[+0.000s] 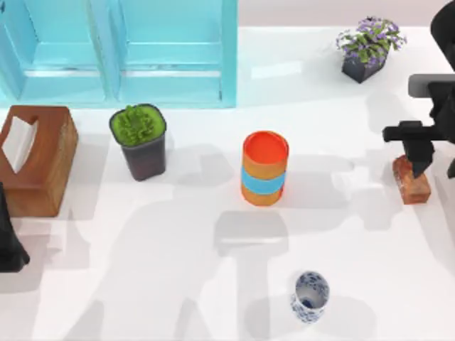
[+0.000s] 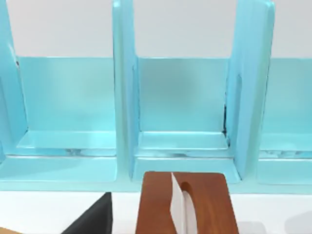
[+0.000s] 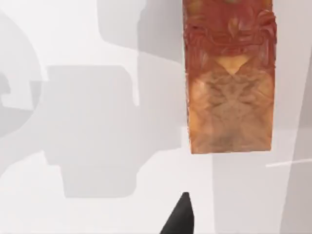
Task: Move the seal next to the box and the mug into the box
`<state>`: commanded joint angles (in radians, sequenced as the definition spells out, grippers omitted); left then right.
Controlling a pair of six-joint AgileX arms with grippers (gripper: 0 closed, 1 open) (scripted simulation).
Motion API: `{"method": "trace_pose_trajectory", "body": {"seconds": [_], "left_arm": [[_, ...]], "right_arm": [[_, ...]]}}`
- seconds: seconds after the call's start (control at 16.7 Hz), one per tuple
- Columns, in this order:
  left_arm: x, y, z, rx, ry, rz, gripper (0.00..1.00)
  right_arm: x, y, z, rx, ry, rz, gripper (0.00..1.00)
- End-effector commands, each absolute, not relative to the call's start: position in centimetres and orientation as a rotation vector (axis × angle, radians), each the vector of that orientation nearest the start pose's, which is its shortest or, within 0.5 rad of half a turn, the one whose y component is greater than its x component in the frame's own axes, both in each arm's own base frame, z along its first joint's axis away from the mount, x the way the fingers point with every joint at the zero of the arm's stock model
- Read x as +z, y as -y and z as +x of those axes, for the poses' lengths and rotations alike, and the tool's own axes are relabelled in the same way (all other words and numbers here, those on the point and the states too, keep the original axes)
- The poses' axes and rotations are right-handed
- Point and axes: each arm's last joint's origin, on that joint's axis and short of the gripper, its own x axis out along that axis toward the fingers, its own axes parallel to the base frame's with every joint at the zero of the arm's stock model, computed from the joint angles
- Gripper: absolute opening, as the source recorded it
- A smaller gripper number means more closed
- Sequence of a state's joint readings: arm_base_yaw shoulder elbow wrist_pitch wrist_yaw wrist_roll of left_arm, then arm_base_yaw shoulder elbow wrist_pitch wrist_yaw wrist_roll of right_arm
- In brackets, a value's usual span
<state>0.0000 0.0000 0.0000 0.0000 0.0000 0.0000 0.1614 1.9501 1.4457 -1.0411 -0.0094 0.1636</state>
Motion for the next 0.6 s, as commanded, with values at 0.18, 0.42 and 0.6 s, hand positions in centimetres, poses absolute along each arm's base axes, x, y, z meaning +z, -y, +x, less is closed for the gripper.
{"method": "trace_pose_trajectory", "body": {"seconds": [0.18,0.42,0.6], "left_arm": [[16.0,0.12,10.57,0.0,0.0,0.0,1.0],[16.0,0.12,10.57,0.0,0.0,0.0,1.0],[16.0,0.12,10.57,0.0,0.0,0.0,1.0]], "right_arm": [[18.02,-6.3,36.42,0.015,-1.548,0.008,0.98],[18.02,-6.3,36.42,0.015,-1.548,0.008,1.0],[18.02,-6.3,36.42,0.015,-1.548,0.008,1.0]]}}
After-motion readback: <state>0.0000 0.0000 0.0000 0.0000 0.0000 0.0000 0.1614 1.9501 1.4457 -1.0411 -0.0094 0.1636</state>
